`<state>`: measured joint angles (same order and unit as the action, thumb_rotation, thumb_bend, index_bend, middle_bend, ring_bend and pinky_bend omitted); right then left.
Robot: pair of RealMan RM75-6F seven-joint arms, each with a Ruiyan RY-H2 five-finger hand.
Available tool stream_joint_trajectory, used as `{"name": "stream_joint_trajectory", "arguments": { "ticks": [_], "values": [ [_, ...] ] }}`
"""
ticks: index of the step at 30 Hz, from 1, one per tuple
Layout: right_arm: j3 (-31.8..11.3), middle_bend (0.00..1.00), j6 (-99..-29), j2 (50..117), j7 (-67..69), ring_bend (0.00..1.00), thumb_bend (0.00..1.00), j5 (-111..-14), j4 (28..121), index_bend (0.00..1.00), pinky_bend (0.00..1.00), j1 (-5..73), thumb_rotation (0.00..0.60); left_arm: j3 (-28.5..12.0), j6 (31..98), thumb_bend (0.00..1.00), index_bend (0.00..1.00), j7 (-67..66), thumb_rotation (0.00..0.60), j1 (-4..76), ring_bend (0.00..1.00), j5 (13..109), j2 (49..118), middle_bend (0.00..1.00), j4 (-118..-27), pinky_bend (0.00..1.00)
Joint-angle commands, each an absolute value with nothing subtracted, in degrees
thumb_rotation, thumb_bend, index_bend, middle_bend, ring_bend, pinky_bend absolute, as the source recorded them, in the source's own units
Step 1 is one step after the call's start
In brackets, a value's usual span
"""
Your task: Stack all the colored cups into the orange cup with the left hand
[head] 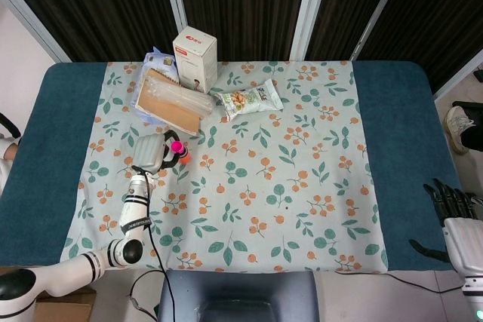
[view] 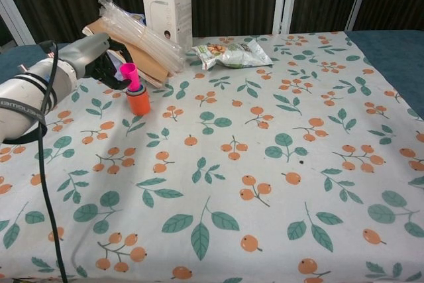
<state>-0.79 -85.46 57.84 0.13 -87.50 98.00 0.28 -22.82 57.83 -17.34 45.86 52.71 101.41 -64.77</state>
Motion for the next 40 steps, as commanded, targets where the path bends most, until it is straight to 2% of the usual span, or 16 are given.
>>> {"name": "stream_joint_trajectory", "arguments": {
  "ticks": [1,6,10,12,16,19,20,21,22,24,25,27,29,32,36,40],
  "values": [
    [-0.8,0.00,-85.5,57.9,0.0,0.00,0.20,-87.5,98.0,0.00,0.00,0.3,0.600,-22.4,57.1,0.38,0.50,-17.2,0.600,46.1,1.00,52.2,101.9,1.00,-63.6,1.00],
    [-0.9,0.00,-85.6,58.0,0.0,0.00,0.20,-87.4,98.0,0.00,0.00,0.2,0.600,-21.8,56.2,0.37,0.44,-17.2,0.600,46.3,1.00,51.8,102.3,1.00,-62.3,1.00],
    [-0.9,0.00,-85.6,58.0,-0.1,0.00,0.20,-87.3,98.0,0.00,0.00,0.3,0.600,-21.4,55.5,0.37,0.11,-17.1,0.600,46.2,1.00,51.6,101.9,1.00,-62.9,1.00],
    [-0.9,0.00,-85.5,58.0,-0.1,0.00,0.20,-87.3,98.0,0.00,0.00,0.3,0.600,-21.0,55.6,0.36,0.01,-16.8,0.600,45.9,1.00,52.1,101.2,1.00,-64.5,1.00],
    [-0.8,0.00,-85.4,58.1,-0.4,0.00,0.20,-87.6,98.0,0.00,0.00,0.3,0.600,-19.7,58.4,0.34,0.00,-15.1,0.600,44.2,1.00,56.0,98.7,0.99,-69.6,1.00],
    [-0.6,0.00,-85.5,58.1,-0.5,0.00,0.20,-87.8,98.0,0.00,0.00,0.3,0.600,-16.8,62.2,0.34,0.00,-14.6,0.600,41.1,0.97,60.9,94.0,0.83,-77.2,1.00],
    [-0.6,0.00,-85.5,58.1,-0.5,0.00,0.20,-87.9,98.0,0.00,0.00,0.2,0.600,-15.4,63.9,0.34,0.00,-14.4,0.600,39.6,0.88,63.0,92.1,0.70,-80.2,0.99],
    [-0.5,0.00,-85.5,58.1,-0.6,0.00,0.20,-88.0,97.9,0.00,0.00,0.2,0.600,-12.9,66.1,0.35,0.00,-13.3,0.600,37.2,0.69,66.4,89.0,0.53,-84.6,0.90],
    [-0.5,0.00,-85.5,58.1,-0.6,0.00,0.20,-88.0,97.9,0.00,0.00,0.2,0.600,-10.8,67.9,0.35,0.00,-12.1,0.600,35.2,0.56,69.2,86.4,0.43,-87.7,0.81],
    [-0.4,0.00,-85.4,58.2,-0.8,0.00,0.20,-88.1,97.9,0.00,0.00,0.3,0.600,-5.9,72.5,0.36,0.00,-9.0,0.600,30.6,0.25,75.5,81.7,0.22,-92.6,0.50],
    [-0.3,0.00,-85.3,58.2,-1.0,0.00,0.20,-88.3,98.0,0.00,0.00,0.3,0.600,-2.3,76.0,0.36,0.00,-5.8,0.600,27.5,0.16,80.5,78.8,0.15,-94.4,0.37],
    [-0.1,0.00,-85.4,58.3,-1.3,0.00,0.20,-88.7,98.1,0.00,0.00,0.3,0.600,3.7,83.0,0.36,0.00,-0.8,0.600,22.1,0.06,88.7,75.4,0.08,-93.6,0.23],
    [0.0,0.00,-85.6,58.5,-1.5,0.00,0.20,-89.1,98.1,0.00,0.00,0.2,0.600,7.9,88.5,0.36,0.00,1.9,0.600,18.0,0.02,93.5,73.7,0.04,-90.8,0.16],
    [0.1,0.00,-86.0,58.7,-1.8,0.00,0.20,-89.4,98.0,0.00,0.00,0.0,0.600,9.7,96.4,0.37,0.00,3.9,0.600,12.5,0.00,96.7,74.5,0.01,-84.7,0.09],
    [0.3,0.00,-85.7,59.1,-2.4,0.00,0.20,-89.8,98.1,0.00,0.00,0.2,0.600,8.6,97.7,0.37,0.00,4.2,0.600,11.4,0.00,97.2,74.1,0.00,-83.0,0.06],
    [0.3,0.00,-85.7,59.4,-2.9,0.00,0.20,-89.8,98.1,0.00,0.00,0.2,0.600,8.4,93.9,0.36,0.00,4.2,0.600,11.5,0.00,95.4,72.7,0.00,-84.2,0.06]
  ]
}}
